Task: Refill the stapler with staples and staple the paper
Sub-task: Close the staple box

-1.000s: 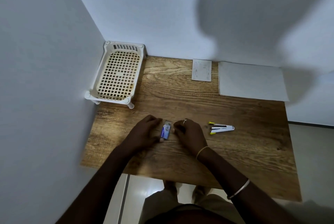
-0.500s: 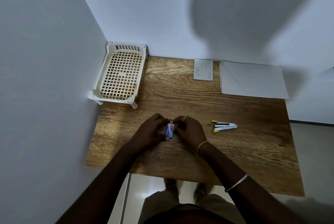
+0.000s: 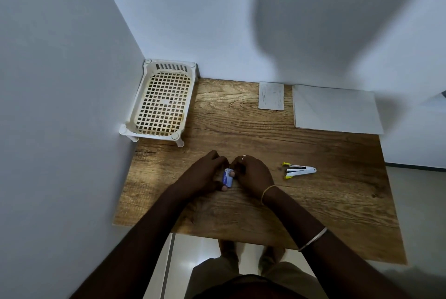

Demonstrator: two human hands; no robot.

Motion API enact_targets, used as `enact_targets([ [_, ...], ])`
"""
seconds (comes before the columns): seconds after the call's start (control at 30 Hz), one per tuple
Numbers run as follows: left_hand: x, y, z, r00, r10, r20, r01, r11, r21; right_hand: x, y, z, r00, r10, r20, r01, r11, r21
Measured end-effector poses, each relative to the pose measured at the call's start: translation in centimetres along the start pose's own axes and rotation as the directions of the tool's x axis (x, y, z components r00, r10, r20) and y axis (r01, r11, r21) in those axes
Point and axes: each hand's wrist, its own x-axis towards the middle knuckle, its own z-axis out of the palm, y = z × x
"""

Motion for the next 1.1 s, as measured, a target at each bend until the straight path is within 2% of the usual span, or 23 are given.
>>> enact_targets([
  [0.1, -0.1, 0.0, 0.0, 1.000, -0.009, -0.009, 0.009, 1.000, -0.001, 0.2, 0.2, -0.2, 0.997, 0.043, -0.067, -0.036, 0.995, 0.097],
  [0.17, -0.1, 0.0, 0.0, 1.000, -0.012, -0.027, 0.012, 1.000, -0.002, 0.5, 0.2, -0.4, 0.996, 0.021, -0.090, -0.013, 0.996, 0.094],
  [0.43, -0.5, 0.4, 0.3, 0.995, -0.054, -0.082, 0.049, 0.997, -0.060, 1.3, -0.4, -1.3, 0.999, 0.028, 0.029, -0.029, 0.999, 0.036],
  [0.63, -0.7, 0.6, 0.5, 0.990, -0.056, -0.126, 0.050, 0.998, -0.048, 2.0, -0.7, -1.9, 0.992, 0.077, 0.099, -0.087, 0.991, 0.101],
  [0.87, -0.8, 0.7, 0.5, 0.990, -0.068, -0.125, 0.062, 0.997, -0.053, 1.8, -0.8, -2.0, 0.989, 0.031, 0.144, -0.043, 0.996, 0.080],
  [1.1, -0.9, 0.7, 0.4, 0.991, -0.055, -0.123, 0.050, 0.998, -0.046, 1.9, -1.2, -1.9, 0.993, 0.055, 0.103, -0.060, 0.997, 0.045],
])
